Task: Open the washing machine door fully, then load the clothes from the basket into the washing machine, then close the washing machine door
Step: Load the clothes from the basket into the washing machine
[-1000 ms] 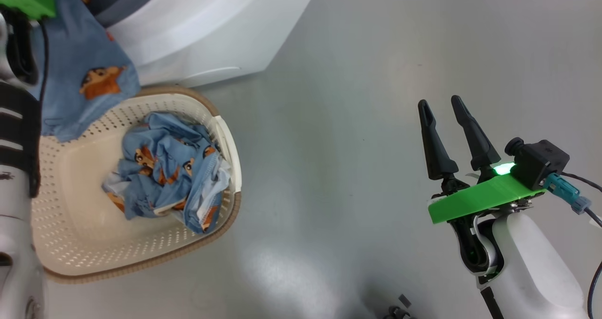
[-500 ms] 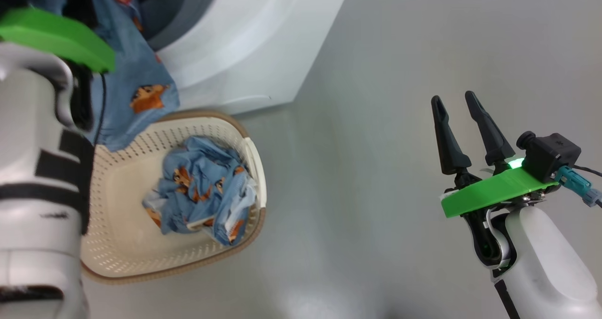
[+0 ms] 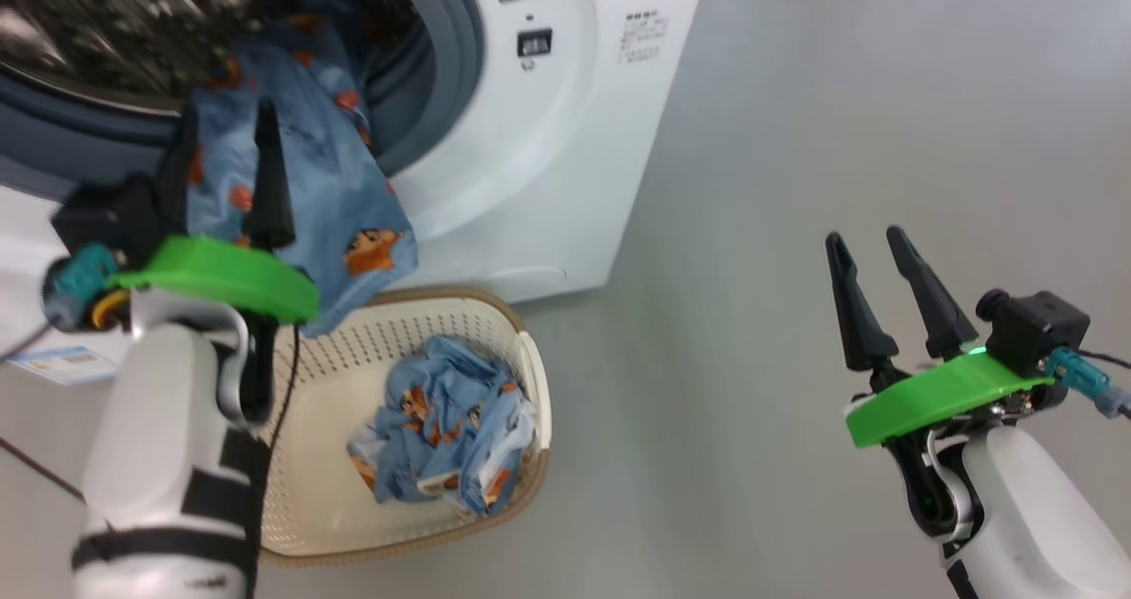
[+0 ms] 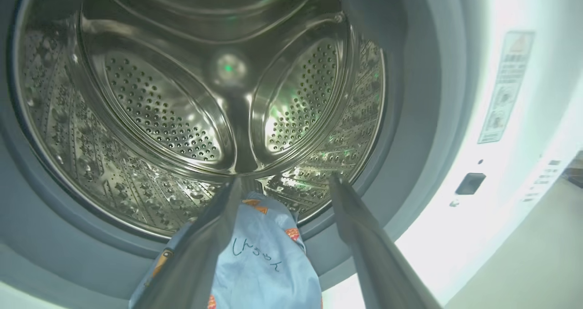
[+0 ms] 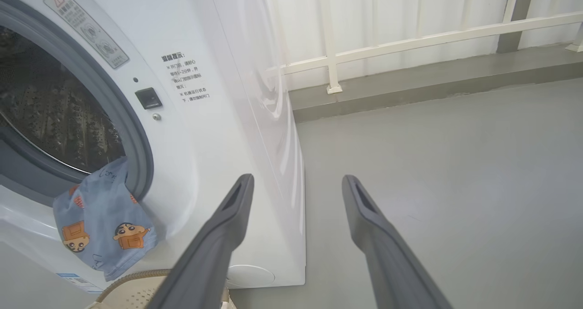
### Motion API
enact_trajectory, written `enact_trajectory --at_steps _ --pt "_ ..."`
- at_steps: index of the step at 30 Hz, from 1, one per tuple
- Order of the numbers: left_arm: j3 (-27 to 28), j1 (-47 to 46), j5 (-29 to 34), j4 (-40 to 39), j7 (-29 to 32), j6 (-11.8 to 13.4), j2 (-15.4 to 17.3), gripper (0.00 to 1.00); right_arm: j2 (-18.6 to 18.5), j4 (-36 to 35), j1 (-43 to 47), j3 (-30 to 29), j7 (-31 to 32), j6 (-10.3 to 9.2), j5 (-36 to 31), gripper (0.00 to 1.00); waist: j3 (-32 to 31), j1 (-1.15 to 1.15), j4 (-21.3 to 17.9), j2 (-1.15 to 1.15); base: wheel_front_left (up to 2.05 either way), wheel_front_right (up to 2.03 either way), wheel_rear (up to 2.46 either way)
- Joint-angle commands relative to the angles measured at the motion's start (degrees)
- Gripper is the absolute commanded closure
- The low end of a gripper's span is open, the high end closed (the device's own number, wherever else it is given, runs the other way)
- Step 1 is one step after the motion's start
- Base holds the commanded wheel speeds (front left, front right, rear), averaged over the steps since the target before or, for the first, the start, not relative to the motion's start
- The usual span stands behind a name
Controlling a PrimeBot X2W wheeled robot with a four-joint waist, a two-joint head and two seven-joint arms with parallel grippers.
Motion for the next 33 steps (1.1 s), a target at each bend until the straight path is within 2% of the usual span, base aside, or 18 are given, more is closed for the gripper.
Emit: enact_trajectory --at_steps 1,22,33 --pt "1.59 2.71 0.99 -3.31 -0.36 -0.26 1.26 0.0 -0.74 -0.83 1.13 1.18 -0.46 0.32 0.4 0.0 -4.77 0.0 2.54 0.0 0.0 0.0 0.0" --pt "4.94 24.01 2.35 -17.21 -0.36 -0.51 -1.71 0.0 -2.72 -0.87 6.31 0.98 -0.46 0.32 0.39 0.0 -13.39 0.0 7.31 0.0 0.0 0.0 0.0" --pt "6.03 30.24 1.5 -19.31 -0.36 -0.4 -2.33 0.0 -3.6 -1.11 8.01 1.63 -0.46 0.32 0.62 0.0 -15.95 0.0 7.71 0.0 0.0 0.0 0.0"
